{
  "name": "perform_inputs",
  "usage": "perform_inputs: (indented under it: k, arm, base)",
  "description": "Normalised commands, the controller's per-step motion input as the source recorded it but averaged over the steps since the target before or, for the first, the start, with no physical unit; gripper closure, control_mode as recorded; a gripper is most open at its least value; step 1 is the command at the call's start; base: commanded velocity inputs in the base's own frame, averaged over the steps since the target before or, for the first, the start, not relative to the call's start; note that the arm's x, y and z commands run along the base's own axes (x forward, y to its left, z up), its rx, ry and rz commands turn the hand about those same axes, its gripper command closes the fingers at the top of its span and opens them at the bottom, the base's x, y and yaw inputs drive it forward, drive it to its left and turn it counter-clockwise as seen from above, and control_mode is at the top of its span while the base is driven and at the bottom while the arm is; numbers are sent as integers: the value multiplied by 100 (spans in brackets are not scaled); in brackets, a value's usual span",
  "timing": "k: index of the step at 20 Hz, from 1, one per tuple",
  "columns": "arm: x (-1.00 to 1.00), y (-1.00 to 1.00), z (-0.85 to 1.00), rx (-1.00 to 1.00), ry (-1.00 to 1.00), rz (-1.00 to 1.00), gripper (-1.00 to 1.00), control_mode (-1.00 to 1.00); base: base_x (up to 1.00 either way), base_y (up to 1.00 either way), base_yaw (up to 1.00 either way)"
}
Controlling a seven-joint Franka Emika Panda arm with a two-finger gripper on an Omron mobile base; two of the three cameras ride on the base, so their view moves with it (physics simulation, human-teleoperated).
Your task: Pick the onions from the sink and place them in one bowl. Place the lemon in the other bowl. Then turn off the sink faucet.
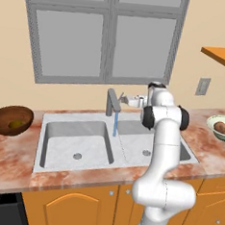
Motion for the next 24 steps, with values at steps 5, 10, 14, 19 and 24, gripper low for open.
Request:
perform_inputs:
  k: [5,10,14,19,24]
  arm:
    - [65,25,-11,3,-9,17,-100,-100]
    - [45,60,-8,0,-1,-5,-100,-100]
    - [22,76,-2,0,-3,-24,-100,-100]
    - [37,51,0,0,-2,-22,-100,-100]
    - [85,11,0,4,0,-3,-100,-100]
  base:
    - [0,0,0]
    - [0,0,0]
    - [0,0,0]
    - [0,0,0]
    - [0,0,0]
